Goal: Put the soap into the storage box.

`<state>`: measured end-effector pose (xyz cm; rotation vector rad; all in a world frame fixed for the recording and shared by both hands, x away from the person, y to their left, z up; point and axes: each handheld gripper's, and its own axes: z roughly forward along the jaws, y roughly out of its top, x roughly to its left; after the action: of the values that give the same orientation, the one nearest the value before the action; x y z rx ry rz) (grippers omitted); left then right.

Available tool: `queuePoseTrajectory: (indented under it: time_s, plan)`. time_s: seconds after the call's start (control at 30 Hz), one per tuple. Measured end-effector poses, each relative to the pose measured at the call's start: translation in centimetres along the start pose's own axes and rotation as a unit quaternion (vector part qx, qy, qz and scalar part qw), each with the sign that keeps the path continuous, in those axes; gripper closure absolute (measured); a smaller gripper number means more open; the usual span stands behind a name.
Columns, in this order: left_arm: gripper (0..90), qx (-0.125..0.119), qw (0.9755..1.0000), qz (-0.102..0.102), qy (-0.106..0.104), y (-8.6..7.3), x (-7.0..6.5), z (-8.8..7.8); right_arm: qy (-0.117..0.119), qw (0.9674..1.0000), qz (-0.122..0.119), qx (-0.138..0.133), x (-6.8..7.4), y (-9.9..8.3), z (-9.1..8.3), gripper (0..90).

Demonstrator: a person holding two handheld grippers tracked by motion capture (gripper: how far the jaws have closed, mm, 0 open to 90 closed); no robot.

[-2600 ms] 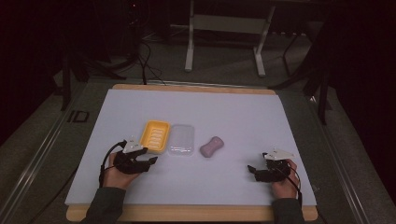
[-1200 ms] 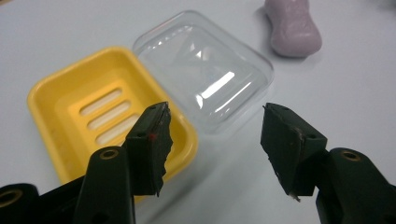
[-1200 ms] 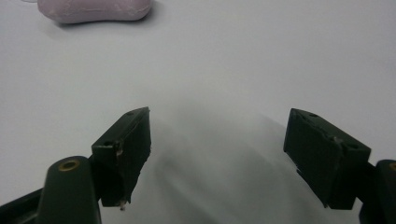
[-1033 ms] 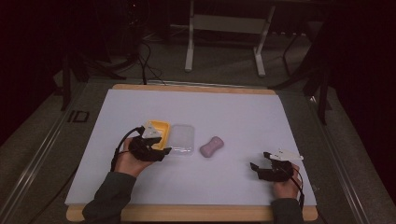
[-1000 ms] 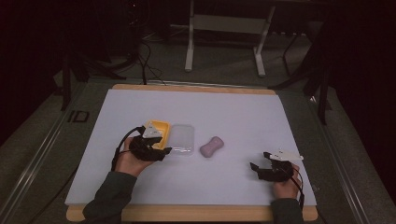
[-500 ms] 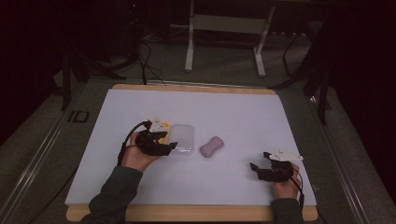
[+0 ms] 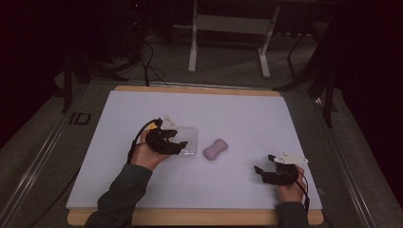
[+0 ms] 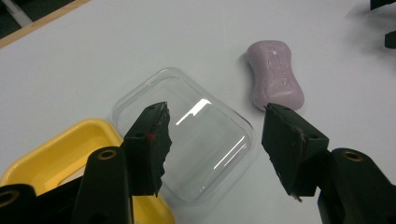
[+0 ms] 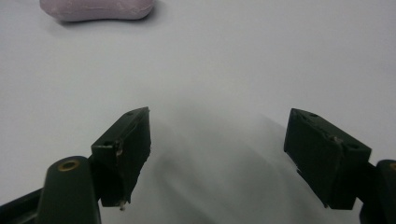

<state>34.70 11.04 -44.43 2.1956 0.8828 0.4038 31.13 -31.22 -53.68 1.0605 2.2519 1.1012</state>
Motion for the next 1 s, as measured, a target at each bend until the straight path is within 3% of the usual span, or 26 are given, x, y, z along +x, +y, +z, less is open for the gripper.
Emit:
queuePoseTrajectory:
  time_s: [1.0]
  plan:
    - [41.0,0.016,0.9993,0.029,-0.015,2.7,-1.1,1.9,-0.001,1.0,-0.007,0.006,0.2,0.0,0.1,22.0]
